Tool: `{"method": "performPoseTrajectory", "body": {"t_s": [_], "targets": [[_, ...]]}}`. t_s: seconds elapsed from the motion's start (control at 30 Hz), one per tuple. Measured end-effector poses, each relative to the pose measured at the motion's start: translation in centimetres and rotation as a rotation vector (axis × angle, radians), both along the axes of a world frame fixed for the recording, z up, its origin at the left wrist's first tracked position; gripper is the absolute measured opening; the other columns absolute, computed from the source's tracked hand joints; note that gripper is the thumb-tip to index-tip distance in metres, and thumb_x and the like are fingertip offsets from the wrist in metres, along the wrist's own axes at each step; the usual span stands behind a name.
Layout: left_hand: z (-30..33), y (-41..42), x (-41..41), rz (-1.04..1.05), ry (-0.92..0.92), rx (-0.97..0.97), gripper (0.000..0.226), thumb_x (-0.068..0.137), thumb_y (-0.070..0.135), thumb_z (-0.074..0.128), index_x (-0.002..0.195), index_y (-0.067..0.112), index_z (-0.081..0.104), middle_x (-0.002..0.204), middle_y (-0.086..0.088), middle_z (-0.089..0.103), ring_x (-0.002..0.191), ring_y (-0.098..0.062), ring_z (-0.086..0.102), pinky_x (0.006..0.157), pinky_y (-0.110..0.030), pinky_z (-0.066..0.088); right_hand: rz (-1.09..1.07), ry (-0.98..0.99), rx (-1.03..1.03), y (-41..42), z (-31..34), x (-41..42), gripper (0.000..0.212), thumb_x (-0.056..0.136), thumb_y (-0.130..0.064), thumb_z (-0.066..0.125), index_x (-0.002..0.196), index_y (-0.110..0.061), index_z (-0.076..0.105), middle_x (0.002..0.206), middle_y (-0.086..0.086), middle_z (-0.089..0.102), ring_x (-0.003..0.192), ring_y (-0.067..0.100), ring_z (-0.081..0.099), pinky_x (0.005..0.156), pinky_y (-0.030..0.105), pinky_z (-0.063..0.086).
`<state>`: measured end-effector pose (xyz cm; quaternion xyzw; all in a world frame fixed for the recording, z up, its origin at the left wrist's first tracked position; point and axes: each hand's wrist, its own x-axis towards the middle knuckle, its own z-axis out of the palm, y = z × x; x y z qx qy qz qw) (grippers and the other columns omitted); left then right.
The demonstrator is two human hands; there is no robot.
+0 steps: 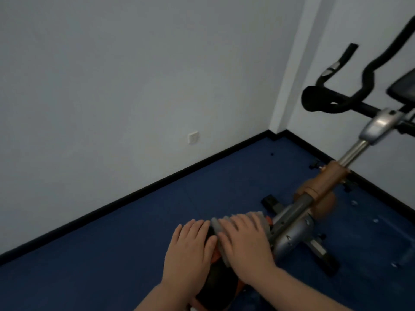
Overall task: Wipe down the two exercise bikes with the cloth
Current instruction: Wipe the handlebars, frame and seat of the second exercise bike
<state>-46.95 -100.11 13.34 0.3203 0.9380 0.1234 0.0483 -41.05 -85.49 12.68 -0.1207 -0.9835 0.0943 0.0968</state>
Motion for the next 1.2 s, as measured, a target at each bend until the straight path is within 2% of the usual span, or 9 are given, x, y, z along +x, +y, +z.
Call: {"method": "performPoseTrajectory", "body": {"t_s": [0.13,0.3,0.47,0.57,0.67,0.73,0.93,1.07,1.2], "targets": [[0.2,0.2,-3.0,-0.081,-0.082,0.117,0.038,0.101,0.045,0.023,0.125,0.038,0.052,0.122,0.022,0.056,0.110,0.004,0.046,0.095,-0.014,0.031,0.018,-0.062,0.001,2.5,-0.1,0.2,0.045,0.097,-0.051,0.023,0.113,-0.033,0.062,0.107,-0.014,0.061,0.107,0.011,0.053,0.106,0.037,0.027],[-0.8,0.1,-3.5,-0.029,-0.074,0.235,0.029,0.099,0.042,0.039,0.118,0.037,0.061,0.113,0.024,0.060,0.102,0.007,0.048,0.078,-0.010,0.029,-0.352,-0.088,-0.192,4.6,0.6,-1.4,0.045,0.101,-0.046,0.025,0.091,-0.023,0.062,0.101,-0.006,0.063,0.105,0.016,0.055,0.096,0.035,0.038],[-1.1,-0.1,-3.5,-0.017,-0.111,0.291,0.027,0.098,0.039,0.043,0.118,0.038,0.060,0.112,0.025,0.059,0.097,0.011,0.044,0.078,-0.011,0.032,-0.364,-0.211,-0.086,-1.6,0.0,0.4,0.066,0.098,-0.053,0.005,0.153,-0.022,0.021,0.161,0.001,0.015,0.149,0.021,0.009,0.121,0.044,0.010],[-1.1,-0.1,-3.5,0.043,-0.170,0.351,0.026,0.097,0.034,0.046,0.118,0.038,0.061,0.110,0.025,0.057,0.095,0.012,0.041,0.078,-0.012,0.031,-0.348,-0.263,-0.124,-5.1,0.9,1.7,0.080,0.093,-0.058,-0.001,0.148,-0.013,0.036,0.154,0.013,0.033,0.141,0.028,0.033,0.115,0.044,0.018],[-1.2,-0.4,-3.8,0.081,-0.258,0.462,0.025,0.097,0.026,0.048,0.115,0.034,0.063,0.105,0.024,0.056,0.096,0.007,0.046,0.080,-0.016,0.035,-0.317,-0.298,-0.175,-4.5,0.3,1.5,0.074,0.092,-0.062,-0.002,0.152,-0.021,-0.011,0.161,0.004,-0.013,0.148,0.020,-0.013,0.119,0.041,-0.006],[-1.1,-0.5,-4.0,0.080,-0.330,0.517,0.025,0.097,0.024,0.049,0.116,0.032,0.063,0.108,0.022,0.057,0.099,0.004,0.049,0.083,-0.018,0.037,-0.381,-0.310,-0.177,-3.2,0.5,0.7,0.069,0.098,-0.057,0.010,0.152,-0.022,-0.017,0.159,0.000,-0.024,0.145,0.017,-0.025,0.119,0.044,-0.008],[-1.7,-1.6,-4.5,-0.008,-0.446,0.579,0.023,0.099,0.024,0.047,0.114,0.030,0.063,0.109,0.019,0.060,0.104,0.001,0.053,0.089,-0.020,0.039,-0.431,-0.328,-0.178,-7.3,0.7,1.1,0.069,0.100,-0.054,0.017,0.154,-0.019,-0.008,0.161,0.005,-0.013,0.148,0.021,-0.014,0.120,0.043,-0.007],[-2.2,-1.7,-5.0,-0.048,-0.422,0.607,0.024,0.100,0.020,0.045,0.113,0.028,0.064,0.108,0.018,0.060,0.104,-0.001,0.054,0.087,-0.019,0.038,-0.483,-0.276,-0.124,-12.5,2.1,2.5,0.069,0.082,-0.054,0.034,0.138,-0.018,0.053,0.145,0.013,0.047,0.132,0.027,0.048,0.111,0.043,0.027],[-2.3,-1.4,-5.1,-0.092,-0.409,0.584,0.027,0.100,0.022,0.041,0.116,0.028,0.062,0.109,0.018,0.059,0.104,-0.001,0.052,0.085,-0.020,0.037,-0.539,-0.300,-0.230,-10.8,1.8,1.6,0.067,0.101,-0.049,0.017,0.154,-0.016,-0.006,0.161,0.007,-0.014,0.148,0.022,-0.016,0.121,0.041,-0.001]]}}
